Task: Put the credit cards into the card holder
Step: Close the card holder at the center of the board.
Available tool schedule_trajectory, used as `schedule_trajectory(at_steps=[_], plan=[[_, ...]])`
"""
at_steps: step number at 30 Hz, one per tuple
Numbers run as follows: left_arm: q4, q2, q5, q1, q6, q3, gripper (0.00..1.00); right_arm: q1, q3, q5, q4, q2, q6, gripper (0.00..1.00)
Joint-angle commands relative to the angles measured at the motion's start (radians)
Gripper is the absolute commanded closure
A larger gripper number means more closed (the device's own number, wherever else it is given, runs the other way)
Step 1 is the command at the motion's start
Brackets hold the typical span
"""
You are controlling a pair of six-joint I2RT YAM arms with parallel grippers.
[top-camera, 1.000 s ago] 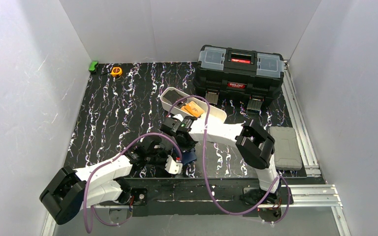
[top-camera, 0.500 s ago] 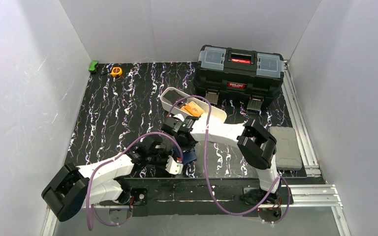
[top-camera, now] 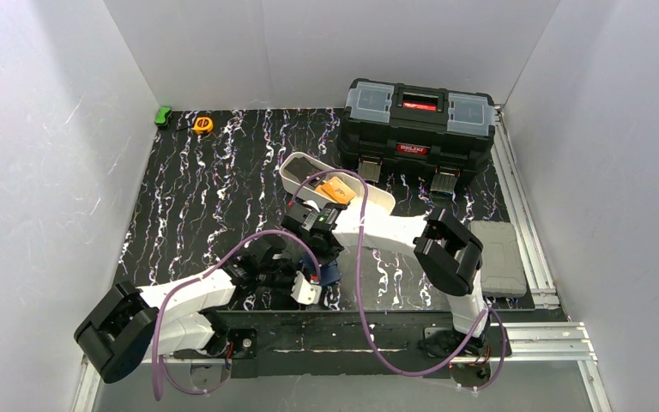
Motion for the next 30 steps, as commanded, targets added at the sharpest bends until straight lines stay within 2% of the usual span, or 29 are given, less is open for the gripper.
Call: schedule_trajectory(at_steps=[1,30], plan=[[0.015,0.003,0.037,-0.009,-0.009,0.004,0.8,0.008,-0.007,-0.08,0.045,-0.018,-0.019,0.99],[-0.047,-0.037,0.042,-0.009,-0.003,0.013,0.8,0.0,0.005,-0.174,0.054,0.107,-0.063,0.99]])
